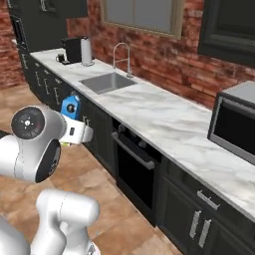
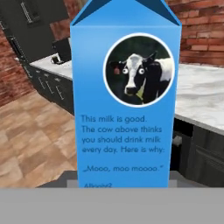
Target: Take a sugar cube from the saucer and place it inside the coffee. Then, grab milk from the fridge and place it next to the coffee on the counter to sweeten the coffee.
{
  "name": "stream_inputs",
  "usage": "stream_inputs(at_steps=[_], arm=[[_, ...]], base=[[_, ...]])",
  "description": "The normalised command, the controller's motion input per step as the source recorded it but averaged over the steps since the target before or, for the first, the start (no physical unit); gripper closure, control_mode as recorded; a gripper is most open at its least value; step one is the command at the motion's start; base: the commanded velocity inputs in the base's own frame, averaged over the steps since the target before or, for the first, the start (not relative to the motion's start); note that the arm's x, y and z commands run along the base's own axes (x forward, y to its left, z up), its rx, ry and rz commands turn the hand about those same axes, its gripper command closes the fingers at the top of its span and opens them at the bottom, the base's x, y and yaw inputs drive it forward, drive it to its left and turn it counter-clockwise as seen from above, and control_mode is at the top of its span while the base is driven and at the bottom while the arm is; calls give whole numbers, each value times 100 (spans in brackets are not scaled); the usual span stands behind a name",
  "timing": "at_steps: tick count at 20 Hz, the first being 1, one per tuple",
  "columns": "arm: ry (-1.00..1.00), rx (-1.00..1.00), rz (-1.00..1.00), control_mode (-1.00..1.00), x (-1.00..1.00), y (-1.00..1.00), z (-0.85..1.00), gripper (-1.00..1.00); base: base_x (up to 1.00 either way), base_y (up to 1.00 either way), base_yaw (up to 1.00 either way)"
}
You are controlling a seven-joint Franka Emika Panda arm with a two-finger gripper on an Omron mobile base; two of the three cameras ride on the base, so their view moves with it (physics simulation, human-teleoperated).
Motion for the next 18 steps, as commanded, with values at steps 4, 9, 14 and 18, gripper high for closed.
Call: stream_inputs(at_steps=[4,9,14,18], arm=[[0,0,0,100,0,0,0,100],[0,0,0,100,0,0,0,100],[0,0,0,100,0,0,0,100],[0,0,0,100,0,0,0,100]], base=[[100,-16,3],[100,41,4],[100,92,0],[100,100,0]])
